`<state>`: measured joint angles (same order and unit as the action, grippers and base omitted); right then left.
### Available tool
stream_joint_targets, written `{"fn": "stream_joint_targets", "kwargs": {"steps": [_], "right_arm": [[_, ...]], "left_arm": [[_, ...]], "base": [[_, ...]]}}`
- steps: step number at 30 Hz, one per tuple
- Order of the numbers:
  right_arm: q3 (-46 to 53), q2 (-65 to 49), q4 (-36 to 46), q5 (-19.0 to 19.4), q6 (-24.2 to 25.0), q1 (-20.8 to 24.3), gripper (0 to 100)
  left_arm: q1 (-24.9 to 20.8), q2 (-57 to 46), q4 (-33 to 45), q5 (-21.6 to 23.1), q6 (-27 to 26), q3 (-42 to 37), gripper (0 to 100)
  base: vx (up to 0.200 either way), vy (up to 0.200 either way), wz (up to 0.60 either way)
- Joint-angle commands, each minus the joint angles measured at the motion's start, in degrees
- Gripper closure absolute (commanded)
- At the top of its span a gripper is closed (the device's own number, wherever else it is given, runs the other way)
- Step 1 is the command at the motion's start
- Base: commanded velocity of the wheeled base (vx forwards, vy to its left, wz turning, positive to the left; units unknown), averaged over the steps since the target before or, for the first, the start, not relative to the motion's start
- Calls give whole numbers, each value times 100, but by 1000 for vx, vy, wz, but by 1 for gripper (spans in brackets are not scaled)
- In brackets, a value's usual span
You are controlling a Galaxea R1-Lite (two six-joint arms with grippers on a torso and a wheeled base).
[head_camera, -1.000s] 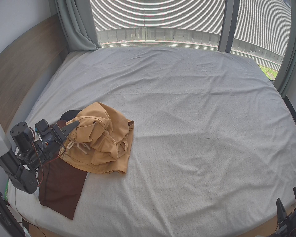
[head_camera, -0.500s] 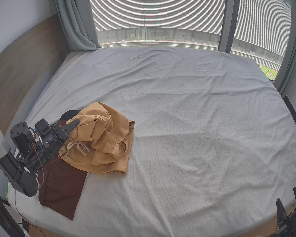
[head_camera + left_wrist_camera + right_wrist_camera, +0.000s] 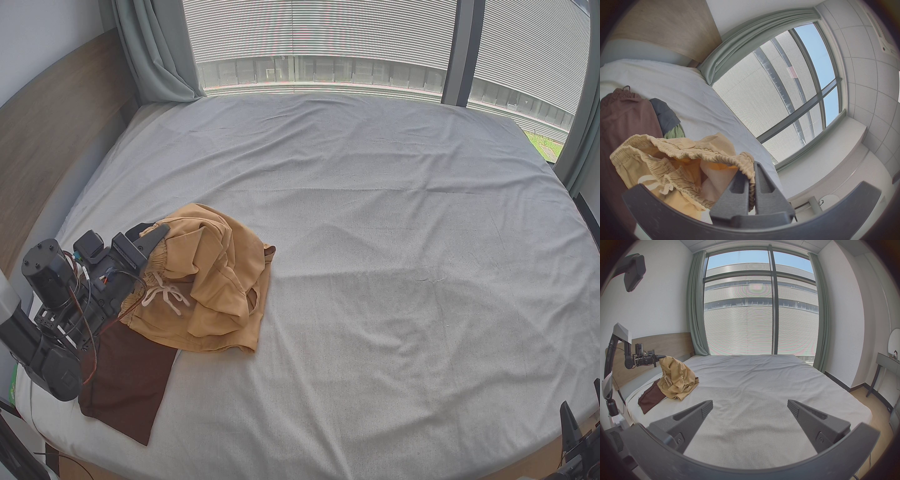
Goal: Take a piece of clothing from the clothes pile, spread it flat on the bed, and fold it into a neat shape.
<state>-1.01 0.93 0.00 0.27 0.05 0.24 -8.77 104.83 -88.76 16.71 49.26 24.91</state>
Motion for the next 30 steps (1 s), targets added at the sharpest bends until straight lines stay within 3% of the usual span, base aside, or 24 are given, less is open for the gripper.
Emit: {"fn": "stream_joint_targets", "kwargs": {"steps": [1,8,16,22,30], "right_arm": [[92,-93,0,8,4,2,0],[92,-93,0,8,4,2,0],[92,-93,0,8,4,2,0],[92,-93,9,0,4,11,0],[92,-93,9,0,4,11,0]], "left_arm": [[-275,-120,-1,-142,119,41,100],[-626,-173,8,-669,136,93,100],[-785,-287,17,-775,145,93,100],[-1127,-305,17,-1100,136,111,100],[-1576,-375,25,-1109,136,137,100]], "base": [[0,0,0],[0,0,0],[0,0,0],[0,0,0],[0,0,0]]}}
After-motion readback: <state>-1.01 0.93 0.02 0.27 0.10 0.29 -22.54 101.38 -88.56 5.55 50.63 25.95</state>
